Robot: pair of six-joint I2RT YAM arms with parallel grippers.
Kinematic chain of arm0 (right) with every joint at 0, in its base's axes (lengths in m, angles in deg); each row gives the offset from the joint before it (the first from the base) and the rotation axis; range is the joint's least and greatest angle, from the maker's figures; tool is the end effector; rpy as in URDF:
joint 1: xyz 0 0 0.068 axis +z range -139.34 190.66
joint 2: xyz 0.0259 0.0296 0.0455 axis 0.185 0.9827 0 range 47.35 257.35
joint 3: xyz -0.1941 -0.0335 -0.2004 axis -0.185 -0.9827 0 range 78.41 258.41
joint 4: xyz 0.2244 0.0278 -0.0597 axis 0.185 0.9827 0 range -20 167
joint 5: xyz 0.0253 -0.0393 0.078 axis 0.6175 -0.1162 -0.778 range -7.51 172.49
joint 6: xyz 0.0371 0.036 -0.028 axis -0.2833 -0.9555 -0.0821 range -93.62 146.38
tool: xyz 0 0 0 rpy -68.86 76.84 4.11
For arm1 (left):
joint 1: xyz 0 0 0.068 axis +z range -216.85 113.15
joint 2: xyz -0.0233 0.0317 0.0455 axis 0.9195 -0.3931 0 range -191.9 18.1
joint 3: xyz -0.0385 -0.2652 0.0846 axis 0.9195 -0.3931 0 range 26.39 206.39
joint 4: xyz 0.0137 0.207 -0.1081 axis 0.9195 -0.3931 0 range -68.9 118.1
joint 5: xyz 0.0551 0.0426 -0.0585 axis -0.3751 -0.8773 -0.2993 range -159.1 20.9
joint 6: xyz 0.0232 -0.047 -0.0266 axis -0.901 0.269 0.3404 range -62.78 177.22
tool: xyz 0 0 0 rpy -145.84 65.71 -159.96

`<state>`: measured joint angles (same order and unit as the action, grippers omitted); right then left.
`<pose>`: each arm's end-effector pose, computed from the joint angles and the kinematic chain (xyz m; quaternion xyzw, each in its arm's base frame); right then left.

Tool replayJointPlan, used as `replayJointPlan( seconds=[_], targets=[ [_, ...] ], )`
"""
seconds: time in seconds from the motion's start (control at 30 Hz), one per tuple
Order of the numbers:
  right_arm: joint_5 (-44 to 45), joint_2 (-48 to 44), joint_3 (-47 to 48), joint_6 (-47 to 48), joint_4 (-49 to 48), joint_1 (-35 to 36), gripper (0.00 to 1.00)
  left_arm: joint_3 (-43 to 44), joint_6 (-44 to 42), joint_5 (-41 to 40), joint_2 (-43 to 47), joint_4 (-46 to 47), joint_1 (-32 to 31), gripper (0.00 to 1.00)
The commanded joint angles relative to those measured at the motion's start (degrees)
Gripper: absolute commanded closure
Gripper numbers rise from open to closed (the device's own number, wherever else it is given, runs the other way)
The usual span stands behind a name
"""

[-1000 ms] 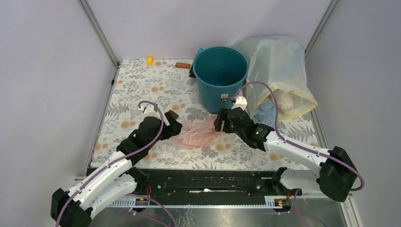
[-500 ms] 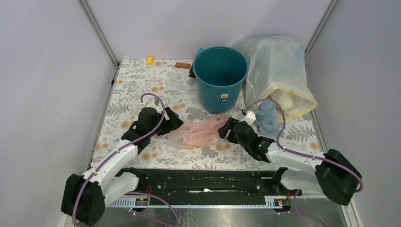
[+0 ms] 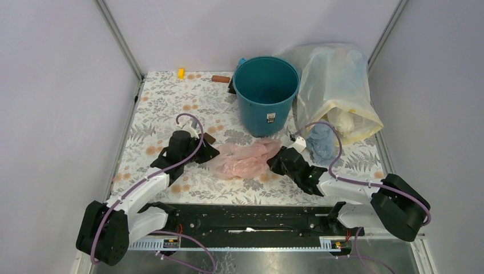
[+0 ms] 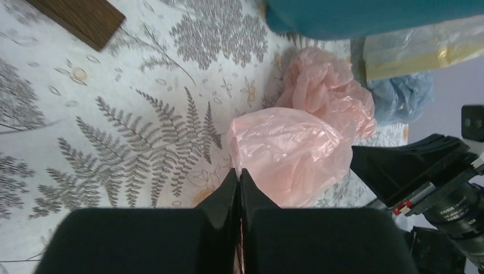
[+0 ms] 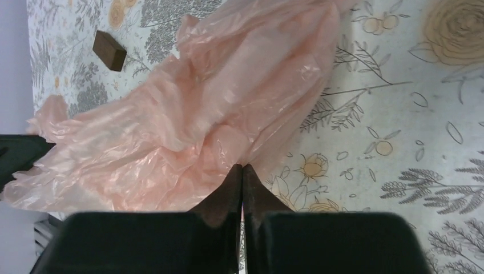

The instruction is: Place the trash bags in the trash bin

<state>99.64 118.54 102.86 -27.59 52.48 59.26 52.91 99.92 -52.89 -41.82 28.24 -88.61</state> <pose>0.1572 0.1592 0.1996 0.1153 0.8486 0.3097 0.4131 0.1742 -0.0825 0.2178 -0.0924 0.8687 -0.3559 0.3319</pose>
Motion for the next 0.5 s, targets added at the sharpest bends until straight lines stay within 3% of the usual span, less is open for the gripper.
replayJointPlan(
  seconds=[0.0,0.2,0.47],
  targets=[
    [7.47,-4.60,-1.47,-0.68,2.28,0.00,1.00,4.51,-2.11,-7.07,6.79,-1.81,0.58,1.00],
    [16.74,-13.26,-3.27,-2.51,9.60,-0.01,1.00,3.96,-0.69,-15.76,20.23,-5.84,0.69,1.00],
    [30.45,-24.33,-3.98,-9.96,25.11,-0.09,1.00,5.70,2.98,-37.34,29.43,-19.40,0.74,1.00]
  ],
)
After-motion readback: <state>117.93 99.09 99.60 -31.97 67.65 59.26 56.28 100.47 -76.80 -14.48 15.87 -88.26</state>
